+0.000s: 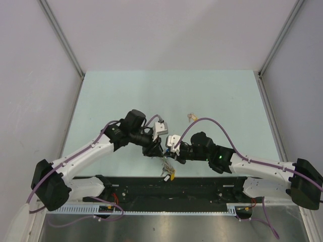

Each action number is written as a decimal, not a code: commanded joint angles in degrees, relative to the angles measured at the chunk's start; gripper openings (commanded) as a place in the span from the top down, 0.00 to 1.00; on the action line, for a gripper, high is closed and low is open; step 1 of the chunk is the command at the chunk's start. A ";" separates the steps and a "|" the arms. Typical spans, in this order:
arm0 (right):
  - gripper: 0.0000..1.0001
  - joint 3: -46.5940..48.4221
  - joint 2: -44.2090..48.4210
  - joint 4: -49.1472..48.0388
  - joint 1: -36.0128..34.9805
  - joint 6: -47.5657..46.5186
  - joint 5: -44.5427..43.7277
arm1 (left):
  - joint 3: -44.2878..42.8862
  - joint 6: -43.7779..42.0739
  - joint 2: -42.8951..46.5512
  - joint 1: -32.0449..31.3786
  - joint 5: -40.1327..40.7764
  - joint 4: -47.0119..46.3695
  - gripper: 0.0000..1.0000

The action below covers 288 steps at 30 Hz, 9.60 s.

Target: Put the keys on the keyring

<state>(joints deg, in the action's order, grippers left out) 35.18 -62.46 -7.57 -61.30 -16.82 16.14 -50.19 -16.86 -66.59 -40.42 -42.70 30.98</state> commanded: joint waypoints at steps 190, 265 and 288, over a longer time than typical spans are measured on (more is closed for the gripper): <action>1.00 10.08 -4.69 -0.25 14.98 0.65 19.19 | -5.53 -26.46 -11.54 11.51 -21.37 -2.33 0.44; 1.00 4.72 -3.03 -1.05 9.00 6.88 -6.64 | -1.23 0.15 -3.03 14.94 -4.70 -22.71 0.43; 1.00 3.40 -23.31 -4.80 14.89 29.65 -6.04 | 2.82 19.21 16.58 19.14 49.55 -28.26 0.00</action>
<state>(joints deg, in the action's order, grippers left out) 37.10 -80.79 -2.20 -46.46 10.20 8.19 -47.13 -3.57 -51.33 -24.25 -0.95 3.95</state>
